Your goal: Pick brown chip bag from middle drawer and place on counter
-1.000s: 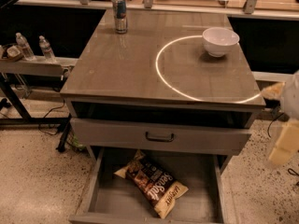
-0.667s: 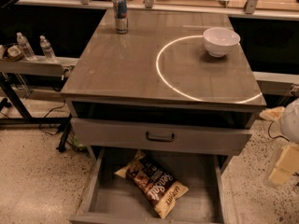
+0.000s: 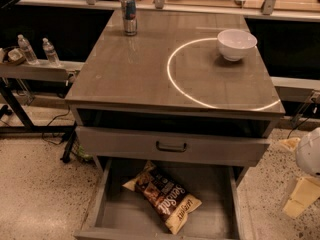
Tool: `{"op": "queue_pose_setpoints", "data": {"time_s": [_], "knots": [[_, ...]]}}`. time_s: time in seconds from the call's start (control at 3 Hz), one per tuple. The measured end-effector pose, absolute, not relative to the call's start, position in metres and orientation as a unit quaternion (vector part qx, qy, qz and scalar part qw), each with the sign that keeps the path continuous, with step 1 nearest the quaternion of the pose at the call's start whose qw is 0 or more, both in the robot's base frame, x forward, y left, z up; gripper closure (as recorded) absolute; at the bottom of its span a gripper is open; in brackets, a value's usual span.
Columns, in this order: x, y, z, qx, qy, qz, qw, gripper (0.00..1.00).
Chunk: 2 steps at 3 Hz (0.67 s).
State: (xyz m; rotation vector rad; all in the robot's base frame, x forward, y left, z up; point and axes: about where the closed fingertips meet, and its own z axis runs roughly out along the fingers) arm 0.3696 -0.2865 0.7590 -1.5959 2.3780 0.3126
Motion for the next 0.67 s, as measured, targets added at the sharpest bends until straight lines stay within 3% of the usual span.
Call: {"op": "queue_pose_setpoints", "data": {"time_s": [0.67], "knots": [[0.380, -0.248, 0.635, -0.491, 0.828, 0.189, 0.192, 0.00]]}}
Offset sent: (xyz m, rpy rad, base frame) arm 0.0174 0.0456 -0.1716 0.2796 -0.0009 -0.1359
